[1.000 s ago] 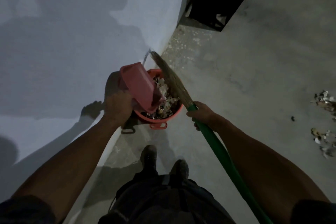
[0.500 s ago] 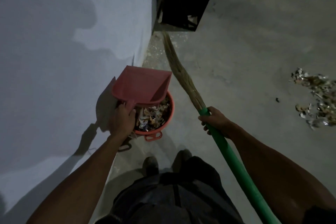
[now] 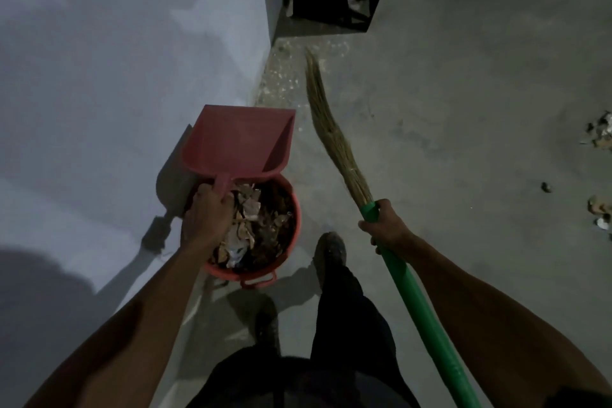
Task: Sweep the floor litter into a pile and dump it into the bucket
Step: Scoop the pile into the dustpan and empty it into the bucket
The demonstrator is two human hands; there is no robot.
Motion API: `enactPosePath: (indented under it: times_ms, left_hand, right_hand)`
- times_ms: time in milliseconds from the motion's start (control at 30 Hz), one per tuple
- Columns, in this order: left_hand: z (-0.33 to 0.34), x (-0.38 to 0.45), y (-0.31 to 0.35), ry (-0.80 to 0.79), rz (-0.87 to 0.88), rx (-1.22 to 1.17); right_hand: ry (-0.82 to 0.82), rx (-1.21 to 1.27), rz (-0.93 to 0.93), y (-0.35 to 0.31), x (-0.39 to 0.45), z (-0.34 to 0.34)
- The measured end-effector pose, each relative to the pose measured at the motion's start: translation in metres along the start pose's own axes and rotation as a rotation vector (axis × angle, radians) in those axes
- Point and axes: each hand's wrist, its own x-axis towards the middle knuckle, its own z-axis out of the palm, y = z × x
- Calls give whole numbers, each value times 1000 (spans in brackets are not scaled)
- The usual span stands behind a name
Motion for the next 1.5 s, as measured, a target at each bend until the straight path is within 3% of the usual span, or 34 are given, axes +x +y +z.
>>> enactPosePath:
  times_ms: [100,233,533,633,700,933,1133,1233,1367,1500]
  left_hand:
    - [7,20,65,20,-83,-71]
    - [40,75,100,62,-119,-36]
    - [131,187,60,180,-142,73]
    - [154,208,41,187,-102,152]
    - [168,215,35,202,-68,212]
    - [201,216,43,200,-11,334]
    - [221,207,78,89,34,379]
    - [229,197,89,53,71,397]
    - [234,179,95,1,134,423]
    - [242,165,92,6,195,455]
  right_hand:
    - [-55,-74,46,2,51,-13]
    - [-129,-193,70,6,126,-7]
    - [-336,-467,-138,11,293,83]
    - [-423,-448,-66,12,331,114]
    - [-449,-289,82,18,347,123]
    - [-252,237,351,70,358,71]
    - [-65,472,491,129,331,-11]
    - [66,453,518,160,310,-41]
    - [187,247,460,180,273,-57]
    - [105,39,330,167,236,-16]
